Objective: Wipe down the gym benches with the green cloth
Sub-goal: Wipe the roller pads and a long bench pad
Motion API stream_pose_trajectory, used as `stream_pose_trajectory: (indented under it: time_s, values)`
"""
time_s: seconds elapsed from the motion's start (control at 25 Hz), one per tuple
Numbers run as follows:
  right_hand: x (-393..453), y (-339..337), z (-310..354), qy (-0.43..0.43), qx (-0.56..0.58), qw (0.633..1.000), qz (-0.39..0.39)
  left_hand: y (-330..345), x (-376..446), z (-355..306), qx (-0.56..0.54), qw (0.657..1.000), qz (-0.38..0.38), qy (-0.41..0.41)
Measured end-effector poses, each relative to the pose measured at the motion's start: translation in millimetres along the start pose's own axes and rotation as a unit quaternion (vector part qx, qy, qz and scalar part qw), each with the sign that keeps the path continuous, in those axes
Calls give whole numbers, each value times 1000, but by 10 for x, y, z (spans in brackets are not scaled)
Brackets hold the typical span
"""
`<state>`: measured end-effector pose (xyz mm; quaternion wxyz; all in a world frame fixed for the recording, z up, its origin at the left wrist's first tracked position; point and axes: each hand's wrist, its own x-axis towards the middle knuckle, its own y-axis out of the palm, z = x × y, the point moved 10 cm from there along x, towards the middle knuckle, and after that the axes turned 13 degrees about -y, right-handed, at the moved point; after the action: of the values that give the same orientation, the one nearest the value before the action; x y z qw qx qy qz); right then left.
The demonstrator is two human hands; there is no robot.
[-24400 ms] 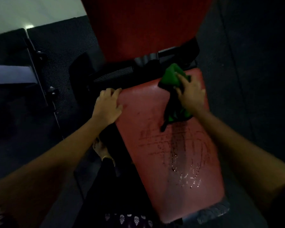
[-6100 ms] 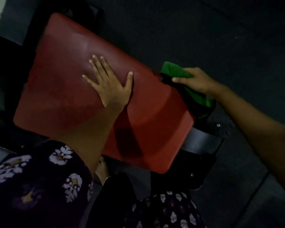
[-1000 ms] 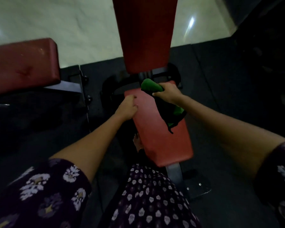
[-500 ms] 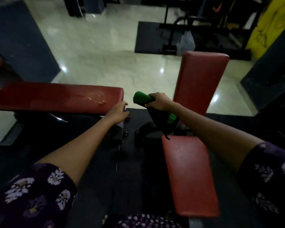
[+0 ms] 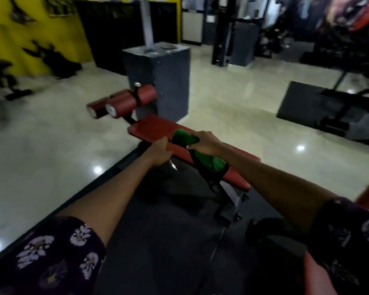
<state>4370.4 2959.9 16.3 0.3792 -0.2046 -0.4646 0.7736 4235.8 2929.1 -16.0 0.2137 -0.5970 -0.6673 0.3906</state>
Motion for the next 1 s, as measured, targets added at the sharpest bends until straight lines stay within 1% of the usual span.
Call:
stream_pose_trajectory:
  time_s: [0.12,0.28,0.44,0.56,0.72,0.8,0.88,1.0]
  values:
    - [744,423,671,-62,-6,997,41,-684,23,771,-27,996,-59,-53]
    - [1569,940,1436,-129,-4,989,76,-1341,40,1716,-31,987,-99,-126]
    - [2517,1408,2149,-199,-13,972,126,-2106,254,2597,-33,969,-152,-192]
    - [3231,1556,2472,-225,12,967,117,-2608,536,3054,-23,958,-186,-217]
    - [4234,1737,3010,-258,35,957,129,-3336,1025,3637,-21,942,-210,-262]
    - [4756,1736,3322,-281,45,952,113,-3728,1308,3874,-16,935,-225,-273]
    - [5171,1766,3547,-294,68,948,98,-3951,1545,4068,1,938,-208,-277]
    - [5734,2062,3791,-294,73,945,121,-4247,1906,4448,17,938,-195,-285]
